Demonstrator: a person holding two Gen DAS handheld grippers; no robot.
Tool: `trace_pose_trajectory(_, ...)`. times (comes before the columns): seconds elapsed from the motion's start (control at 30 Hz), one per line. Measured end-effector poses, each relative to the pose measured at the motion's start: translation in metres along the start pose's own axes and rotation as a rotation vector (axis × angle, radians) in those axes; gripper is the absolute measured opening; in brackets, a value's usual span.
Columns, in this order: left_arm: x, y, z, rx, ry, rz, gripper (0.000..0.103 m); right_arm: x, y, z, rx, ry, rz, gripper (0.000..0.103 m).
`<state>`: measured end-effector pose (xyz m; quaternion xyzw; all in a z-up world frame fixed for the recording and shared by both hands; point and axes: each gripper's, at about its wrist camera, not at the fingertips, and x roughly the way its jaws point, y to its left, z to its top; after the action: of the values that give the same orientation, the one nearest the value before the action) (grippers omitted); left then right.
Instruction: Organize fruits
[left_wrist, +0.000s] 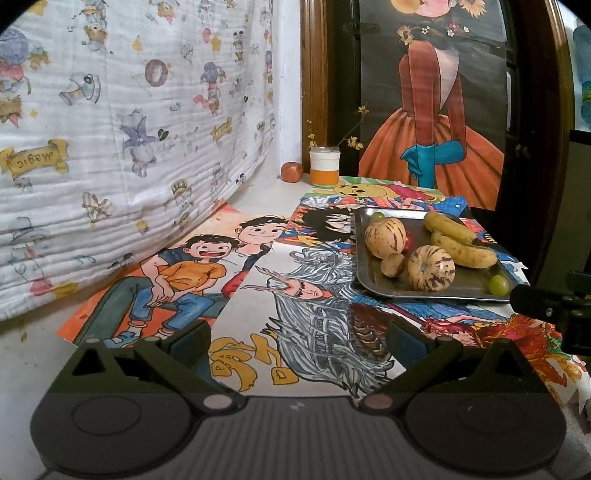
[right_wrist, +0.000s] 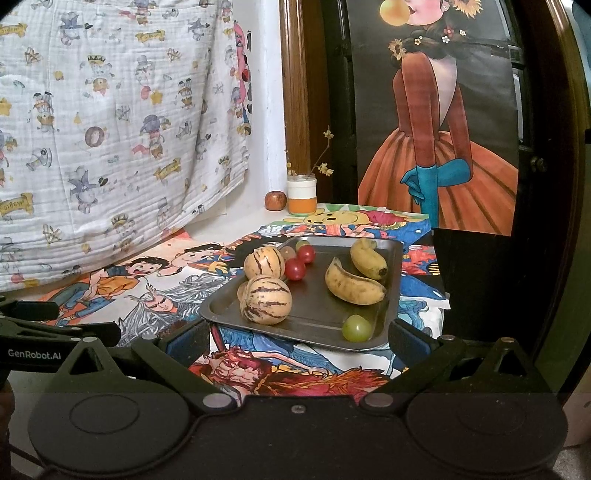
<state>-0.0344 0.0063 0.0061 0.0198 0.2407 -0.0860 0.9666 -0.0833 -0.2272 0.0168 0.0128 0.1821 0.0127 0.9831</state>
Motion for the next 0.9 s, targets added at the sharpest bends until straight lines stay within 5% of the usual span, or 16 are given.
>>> trace_pose_trajectory(0.9, 0.0010, -0.0002, -0.0002, 0.006, 0.003, -0.010, 0.103, 0.0013, 0.0014, -0.0035, 0.001, 0.004, -0.002, 0.103)
